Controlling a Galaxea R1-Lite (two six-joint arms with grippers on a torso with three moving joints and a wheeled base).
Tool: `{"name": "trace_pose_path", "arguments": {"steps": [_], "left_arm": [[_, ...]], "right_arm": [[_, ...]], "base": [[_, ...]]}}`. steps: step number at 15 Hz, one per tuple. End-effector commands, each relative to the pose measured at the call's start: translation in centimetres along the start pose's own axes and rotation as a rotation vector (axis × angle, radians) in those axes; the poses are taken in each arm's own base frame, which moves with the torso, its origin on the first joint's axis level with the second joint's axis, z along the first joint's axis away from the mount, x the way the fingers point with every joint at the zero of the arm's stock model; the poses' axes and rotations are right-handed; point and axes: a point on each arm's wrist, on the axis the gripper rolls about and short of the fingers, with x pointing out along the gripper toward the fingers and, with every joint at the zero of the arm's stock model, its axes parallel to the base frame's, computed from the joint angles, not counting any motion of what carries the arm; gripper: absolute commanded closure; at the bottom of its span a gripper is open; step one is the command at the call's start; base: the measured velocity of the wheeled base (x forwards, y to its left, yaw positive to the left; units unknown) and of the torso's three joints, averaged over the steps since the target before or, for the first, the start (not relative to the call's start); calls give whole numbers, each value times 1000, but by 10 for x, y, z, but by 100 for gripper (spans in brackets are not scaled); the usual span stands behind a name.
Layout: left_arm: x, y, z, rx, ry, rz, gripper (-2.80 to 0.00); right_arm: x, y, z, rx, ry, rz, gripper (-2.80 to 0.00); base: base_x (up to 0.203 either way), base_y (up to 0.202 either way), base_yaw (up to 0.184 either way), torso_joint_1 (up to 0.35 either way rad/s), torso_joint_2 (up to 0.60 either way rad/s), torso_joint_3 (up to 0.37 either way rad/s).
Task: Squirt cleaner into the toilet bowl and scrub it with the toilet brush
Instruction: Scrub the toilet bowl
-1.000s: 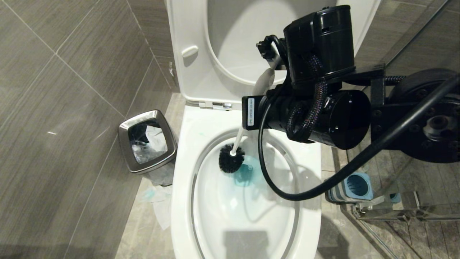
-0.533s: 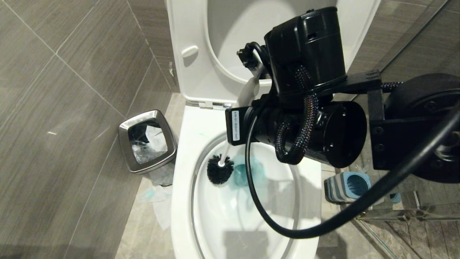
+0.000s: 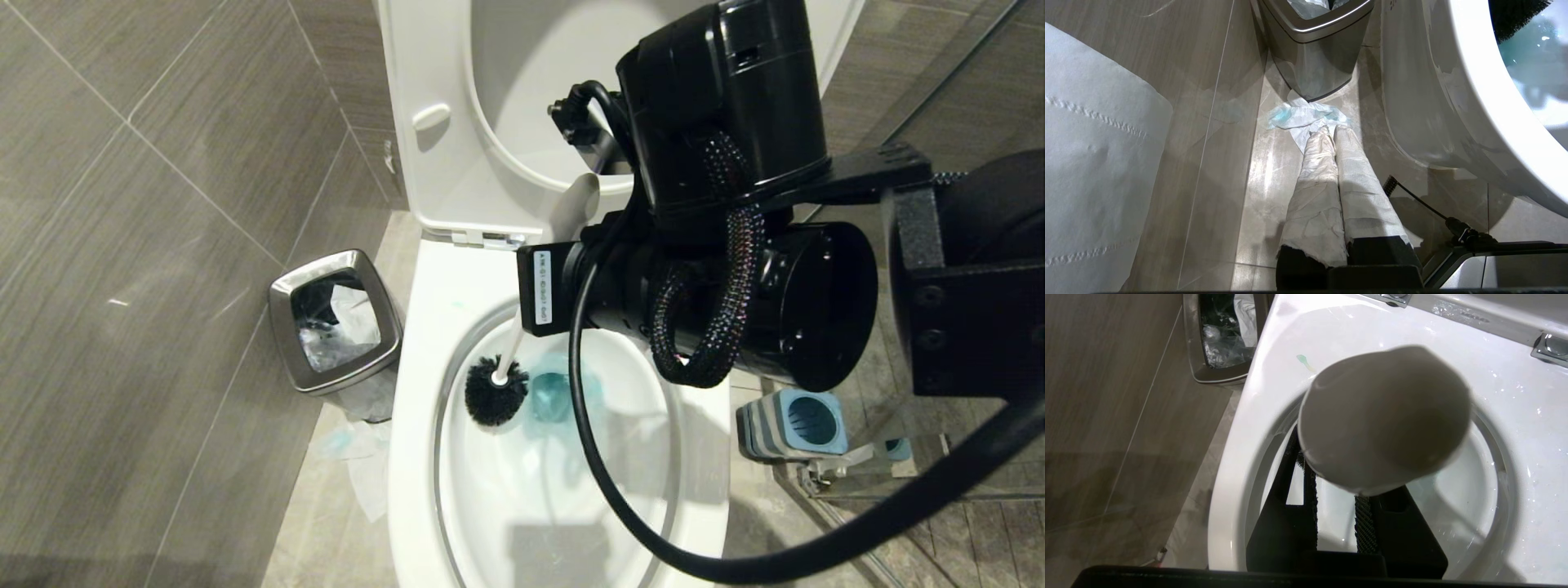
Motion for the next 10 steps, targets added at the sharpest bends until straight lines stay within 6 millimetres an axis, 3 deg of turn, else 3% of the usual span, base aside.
{"name": "trace_pose_path", "arguments": {"steps": [1, 7, 10], "left_arm": [[0, 0, 0, 0, 0, 0, 0], [0, 0, 0, 0, 0, 1, 0], [0, 0, 0, 0, 0, 1, 0]], "right_arm": [[-5, -2, 3, 7, -11, 0, 0], [-4, -2, 2, 18, -8, -1, 0], [-2, -1, 0, 14, -1, -1, 0]], "base": [[0, 0, 0, 0, 0, 0], [0, 0, 0, 0, 0, 0], [0, 0, 0, 5, 4, 115]]}}
